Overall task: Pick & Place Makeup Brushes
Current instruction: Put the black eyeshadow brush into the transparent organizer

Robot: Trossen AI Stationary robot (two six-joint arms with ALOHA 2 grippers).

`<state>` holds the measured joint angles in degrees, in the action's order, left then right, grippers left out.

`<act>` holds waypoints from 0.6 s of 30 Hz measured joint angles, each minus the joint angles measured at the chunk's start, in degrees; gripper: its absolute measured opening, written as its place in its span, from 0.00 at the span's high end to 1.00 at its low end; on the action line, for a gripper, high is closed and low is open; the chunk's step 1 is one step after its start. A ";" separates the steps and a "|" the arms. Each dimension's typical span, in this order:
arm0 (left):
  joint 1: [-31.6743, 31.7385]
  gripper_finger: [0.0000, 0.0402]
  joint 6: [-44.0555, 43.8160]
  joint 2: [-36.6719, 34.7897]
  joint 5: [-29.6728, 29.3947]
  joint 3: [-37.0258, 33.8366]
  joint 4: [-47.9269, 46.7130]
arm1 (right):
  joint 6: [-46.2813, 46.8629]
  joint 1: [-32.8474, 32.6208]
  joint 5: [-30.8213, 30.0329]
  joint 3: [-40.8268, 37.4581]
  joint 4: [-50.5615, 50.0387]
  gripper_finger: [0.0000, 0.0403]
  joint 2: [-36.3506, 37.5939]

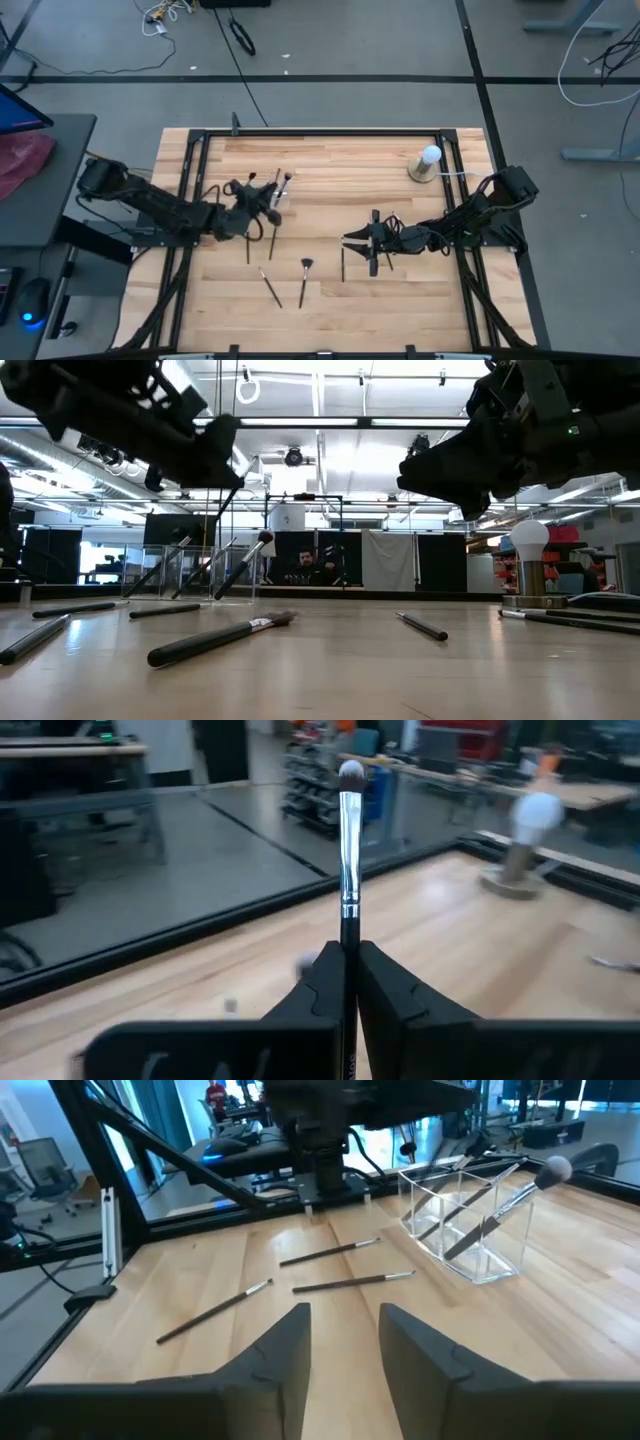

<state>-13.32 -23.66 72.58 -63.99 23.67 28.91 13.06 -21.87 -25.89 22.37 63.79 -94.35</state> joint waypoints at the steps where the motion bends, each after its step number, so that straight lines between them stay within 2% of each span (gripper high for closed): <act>1: 1.17 0.96 -0.06 0.00 0.13 -0.68 1.18 | 0.00 0.00 0.00 0.00 0.00 0.70 0.00; 7: 5.55 0.96 -0.13 0.90 1.16 -2.51 2.50 | 0.00 0.00 0.00 0.00 -0.01 0.71 0.02; 18: 5.90 0.96 -3.38 0.90 2.60 -6.19 2.12 | -0.02 0.00 0.00 0.00 -0.08 0.71 0.00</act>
<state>-7.42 -27.03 73.47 -61.39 17.48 31.03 13.04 -21.87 -25.89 22.37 63.71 -94.35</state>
